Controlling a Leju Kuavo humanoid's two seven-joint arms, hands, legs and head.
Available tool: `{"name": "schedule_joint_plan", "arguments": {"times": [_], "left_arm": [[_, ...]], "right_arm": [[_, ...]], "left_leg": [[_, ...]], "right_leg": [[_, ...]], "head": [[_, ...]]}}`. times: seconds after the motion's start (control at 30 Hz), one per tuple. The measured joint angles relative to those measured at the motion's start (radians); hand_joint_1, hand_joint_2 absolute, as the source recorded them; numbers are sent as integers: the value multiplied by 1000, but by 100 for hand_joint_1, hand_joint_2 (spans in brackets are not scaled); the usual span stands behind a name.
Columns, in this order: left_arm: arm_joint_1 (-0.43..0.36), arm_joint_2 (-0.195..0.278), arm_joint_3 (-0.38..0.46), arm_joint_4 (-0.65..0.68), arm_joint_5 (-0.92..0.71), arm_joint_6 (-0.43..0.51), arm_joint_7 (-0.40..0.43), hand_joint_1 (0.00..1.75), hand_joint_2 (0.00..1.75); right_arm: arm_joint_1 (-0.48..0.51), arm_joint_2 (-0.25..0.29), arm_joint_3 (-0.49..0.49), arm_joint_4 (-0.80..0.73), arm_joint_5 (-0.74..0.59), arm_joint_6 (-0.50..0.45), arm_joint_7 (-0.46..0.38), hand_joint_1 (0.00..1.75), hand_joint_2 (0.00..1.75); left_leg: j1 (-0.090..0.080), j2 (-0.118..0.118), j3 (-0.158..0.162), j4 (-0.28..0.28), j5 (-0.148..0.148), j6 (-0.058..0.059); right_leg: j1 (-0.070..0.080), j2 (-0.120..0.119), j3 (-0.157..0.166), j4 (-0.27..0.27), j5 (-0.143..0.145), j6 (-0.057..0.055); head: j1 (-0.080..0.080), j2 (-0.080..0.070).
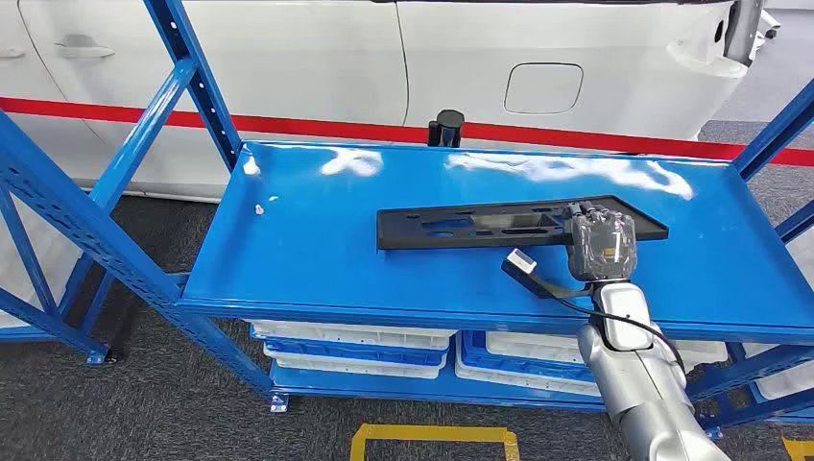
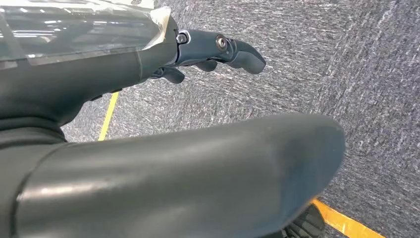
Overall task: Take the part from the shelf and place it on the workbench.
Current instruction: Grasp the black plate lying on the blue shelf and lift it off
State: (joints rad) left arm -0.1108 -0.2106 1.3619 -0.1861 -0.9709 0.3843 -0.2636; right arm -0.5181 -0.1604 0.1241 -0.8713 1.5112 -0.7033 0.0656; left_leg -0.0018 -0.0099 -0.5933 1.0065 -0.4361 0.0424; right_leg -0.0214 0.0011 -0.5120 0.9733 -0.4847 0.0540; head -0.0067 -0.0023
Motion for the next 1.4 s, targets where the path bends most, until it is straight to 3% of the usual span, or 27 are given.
{"name": "schedule_joint_plan", "arguments": {"times": [0.03,0.07,0.13,0.4,0.67,0.87,0.97,1.17,1.3,1.4], "left_arm": [[0,0,0,0,0,0,0,0,58],[0,0,0,0,0,0,0,0,87],[0,0,0,0,-1,0,0,0,175],[0,0,-9,0,-19,2,24,0,175],[0,-1,-13,0,-11,23,34,0,175],[0,-1,-13,0,-11,24,37,0,175],[0,-2,-13,0,-8,33,37,0,175],[0,-5,-13,0,-1,31,52,0,175],[1,-5,-12,0,3,32,66,0,175],[0,-5,-10,0,4,33,69,0,175]], "right_arm": [[0,1,-2,0,0,0,0,175,175],[0,1,-3,0,0,0,0,175,175],[0,3,-8,0,1,-1,-1,175,175],[1,14,-36,0,-14,-1,-46,175,175],[38,70,-151,-79,-264,-1,-291,175,175],[54,98,-207,-129,-300,-1,-328,175,175],[70,114,-231,-163,-349,-1,-393,175,175],[153,172,-281,-350,-562,-1,-543,175,175],[229,183,-265,-502,-777,-1,-584,175,175],[264,181,-248,-578,-828,0,-589,175,175]], "left_leg": [[0,0,0,0,0,0],[0,0,0,0,0,0],[0,0,0,0,0,0],[0,0,0,0,0,0],[0,0,0,0,0,0],[0,0,0,0,0,0],[0,0,0,0,0,0],[0,0,0,0,-1,-1],[0,-1,0,0,-2,-2],[0,1,0,0,-2,-3]], "right_leg": [[0,0,0,0,0,0],[0,0,0,0,0,0],[0,0,0,0,0,0],[0,0,0,0,0,0],[0,0,0,0,0,0],[0,0,0,0,0,0],[0,0,0,0,0,0],[0,0,-1,0,0,0],[0,0,0,0,-3,2],[0,1,0,0,-3,2]], "head": [[0,0],[0,0],[0,0],[0,0],[0,0],[0,0],[0,0],[0,0],[0,0],[0,0]]}}
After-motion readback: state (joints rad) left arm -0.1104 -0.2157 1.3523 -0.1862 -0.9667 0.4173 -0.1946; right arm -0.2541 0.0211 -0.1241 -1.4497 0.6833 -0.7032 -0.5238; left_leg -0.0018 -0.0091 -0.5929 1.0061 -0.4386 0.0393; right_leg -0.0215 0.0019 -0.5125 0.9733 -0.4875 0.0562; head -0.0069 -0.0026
